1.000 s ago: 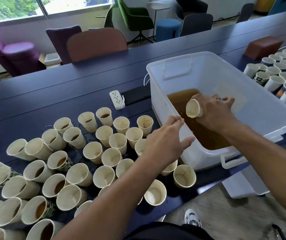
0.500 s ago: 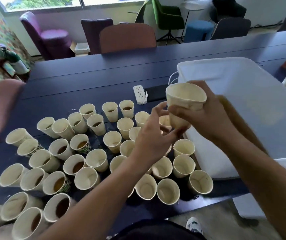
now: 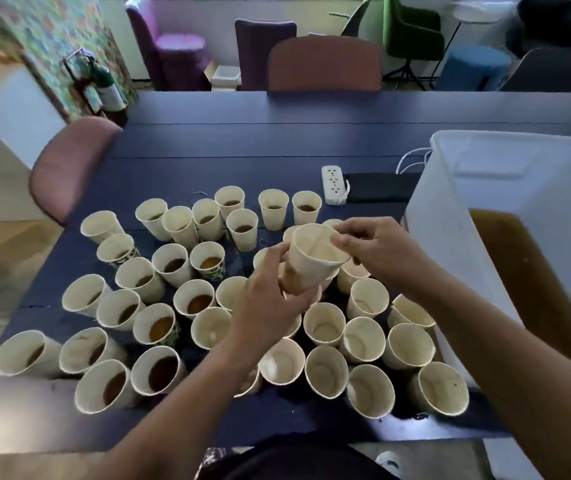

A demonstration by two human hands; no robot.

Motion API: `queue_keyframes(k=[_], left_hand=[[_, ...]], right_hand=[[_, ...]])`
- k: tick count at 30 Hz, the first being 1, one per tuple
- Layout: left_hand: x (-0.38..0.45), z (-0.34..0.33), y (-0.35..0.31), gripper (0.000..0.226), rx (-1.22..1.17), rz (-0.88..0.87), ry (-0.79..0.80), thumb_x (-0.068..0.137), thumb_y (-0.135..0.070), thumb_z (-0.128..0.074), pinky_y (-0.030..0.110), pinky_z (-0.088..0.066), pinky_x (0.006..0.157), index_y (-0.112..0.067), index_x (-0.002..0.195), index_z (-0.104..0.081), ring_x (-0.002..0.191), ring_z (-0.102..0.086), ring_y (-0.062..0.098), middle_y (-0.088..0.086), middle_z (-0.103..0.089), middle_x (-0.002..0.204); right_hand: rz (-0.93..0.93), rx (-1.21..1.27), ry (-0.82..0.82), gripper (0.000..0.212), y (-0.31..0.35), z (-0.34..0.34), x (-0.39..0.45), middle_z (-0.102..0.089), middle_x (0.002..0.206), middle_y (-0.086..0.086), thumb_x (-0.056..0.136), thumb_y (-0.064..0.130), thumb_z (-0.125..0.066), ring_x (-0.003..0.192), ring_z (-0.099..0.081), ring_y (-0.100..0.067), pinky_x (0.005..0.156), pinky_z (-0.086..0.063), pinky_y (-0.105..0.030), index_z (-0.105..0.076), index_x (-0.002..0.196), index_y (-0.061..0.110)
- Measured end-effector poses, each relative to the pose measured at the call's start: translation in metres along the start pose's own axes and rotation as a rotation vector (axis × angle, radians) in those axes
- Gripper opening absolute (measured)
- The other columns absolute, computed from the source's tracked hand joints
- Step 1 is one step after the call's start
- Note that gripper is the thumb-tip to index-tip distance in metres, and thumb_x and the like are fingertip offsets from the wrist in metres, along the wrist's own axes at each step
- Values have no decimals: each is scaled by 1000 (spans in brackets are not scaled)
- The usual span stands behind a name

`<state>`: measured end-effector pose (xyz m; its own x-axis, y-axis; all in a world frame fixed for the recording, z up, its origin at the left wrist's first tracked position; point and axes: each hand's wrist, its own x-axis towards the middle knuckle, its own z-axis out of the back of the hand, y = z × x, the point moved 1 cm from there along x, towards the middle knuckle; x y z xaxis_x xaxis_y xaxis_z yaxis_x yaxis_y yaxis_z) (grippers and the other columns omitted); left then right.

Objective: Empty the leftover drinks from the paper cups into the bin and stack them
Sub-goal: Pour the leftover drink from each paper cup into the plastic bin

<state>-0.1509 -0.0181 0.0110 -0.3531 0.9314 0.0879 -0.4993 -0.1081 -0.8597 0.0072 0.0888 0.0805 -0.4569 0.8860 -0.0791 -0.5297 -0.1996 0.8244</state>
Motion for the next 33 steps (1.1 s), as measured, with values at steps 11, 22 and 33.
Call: queue_keyframes(k=[11, 22, 33], left_hand=[[13, 16, 21, 58, 46, 40, 9, 90, -30, -74, 29, -53, 82, -35, 140, -47, 84, -64, -2, -16, -56, 126], [53, 9, 22, 25, 105, 52, 42, 96, -25, -65, 26, -54, 80, -31, 120, -66, 89, -66, 6, -19, -68, 101], [171, -23, 7, 28, 319, -6, 136, 98, -25, -56, 30, -56, 79, -21, 124, -64, 96, -66, 17, -4, -70, 106]], right_hand=[[-19, -99, -492, 23, -15, 28, 101, -74, 94, 0, 94, 23, -61, 85, -65, -15, 78, -52, -29, -76, 108, 12], [-471, -294, -446, 28, -106, 21, 154, -70, 109, -9, 91, 18, -54, 99, -63, -32, 78, -48, -34, -72, 112, 15], [-602, -383, -296, 25, -141, 14, 148, -66, 107, -12, 88, 27, -49, 94, -59, -31, 73, -49, -36, -67, 100, 13]])
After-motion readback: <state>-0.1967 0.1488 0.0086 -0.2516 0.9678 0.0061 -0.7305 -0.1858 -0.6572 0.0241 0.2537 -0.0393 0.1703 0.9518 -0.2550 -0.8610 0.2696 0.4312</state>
